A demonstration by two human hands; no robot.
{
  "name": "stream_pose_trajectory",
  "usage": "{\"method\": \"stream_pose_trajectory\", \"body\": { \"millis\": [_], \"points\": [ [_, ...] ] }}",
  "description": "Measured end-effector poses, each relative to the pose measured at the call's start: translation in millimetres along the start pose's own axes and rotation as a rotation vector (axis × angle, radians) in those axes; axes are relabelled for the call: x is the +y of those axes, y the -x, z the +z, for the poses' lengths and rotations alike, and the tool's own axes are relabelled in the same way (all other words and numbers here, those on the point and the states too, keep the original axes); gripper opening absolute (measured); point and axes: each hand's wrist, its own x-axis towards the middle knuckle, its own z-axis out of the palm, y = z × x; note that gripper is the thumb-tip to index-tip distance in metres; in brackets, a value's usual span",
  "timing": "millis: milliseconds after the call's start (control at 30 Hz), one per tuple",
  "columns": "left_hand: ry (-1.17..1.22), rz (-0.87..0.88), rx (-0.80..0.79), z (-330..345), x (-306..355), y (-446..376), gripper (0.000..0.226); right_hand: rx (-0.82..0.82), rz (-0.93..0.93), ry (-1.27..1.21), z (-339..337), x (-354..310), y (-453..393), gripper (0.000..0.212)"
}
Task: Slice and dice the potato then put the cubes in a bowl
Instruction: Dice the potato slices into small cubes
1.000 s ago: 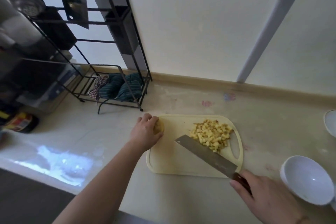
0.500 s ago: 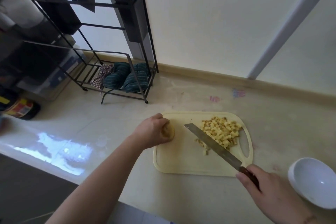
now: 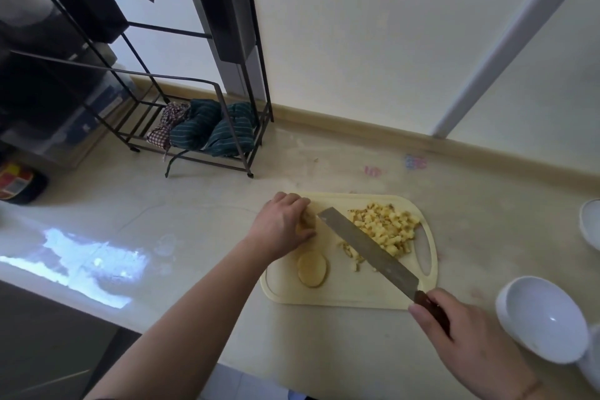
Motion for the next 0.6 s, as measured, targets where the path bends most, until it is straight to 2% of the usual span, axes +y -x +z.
{"method": "stream_pose_trajectory", "body": {
  "millis": [67,100,167,200,233,267,300,367,400,467,600],
  "points": [
    [0.046,-0.015,-0.032,1.4,-3.9,0.2,0.067,0.014,-0.021,0.049,-3.6,-2.4,1.5,0.061],
    [0.098,-0.03,0.009,1.8,-6.4,2.5,0.059,0.03,-0.03,0.086,-5.9,-2.2,3.2,0.055],
    [0.245,-0.136,0.215,1.1,-8.6,10.5,0.038,0.042,-0.054,0.201,-10.6,1.1,6.0,0.048],
    [0.294,-0.18,0.348,-0.2,-7.5,13.8,0.034,0.044,-0.087,0.258,-11.1,5.1,6.9,0.049],
    [0.318,-0.17,0.456,-5.2,-2.1,16.7,0.031,0.033,-0.112,0.315,-10.6,8.9,7.6,0.051],
    [0.322,-0.105,0.478,-10.9,6.9,18.1,0.025,0.03,-0.133,0.366,-9.2,13.0,8.3,0.052],
    [0.332,0.006,0.418,-18.5,21.1,18.7,0.017,0.033,-0.152,0.409,-7.8,15.9,8.9,0.053],
    [0.302,0.229,0.137,-23.4,49.7,12.8,0.004,0.061,-0.2,0.466,-4.3,18.8,9.3,0.056],
    [0.246,0.288,0.038,-21.8,63.9,7.6,0.007,0.084,-0.228,0.492,-4.2,18.2,8.8,0.057],
    [0.155,0.346,-0.042,-10.7,83.9,-3.5,0.018,0.13,-0.279,0.535,-4.3,16.0,8.1,0.059],
    [0.129,0.348,-0.078,5.3,100.6,-21.0,0.028,0.174,-0.292,0.555,-6.2,11.0,7.7,0.059]
  ]
}}
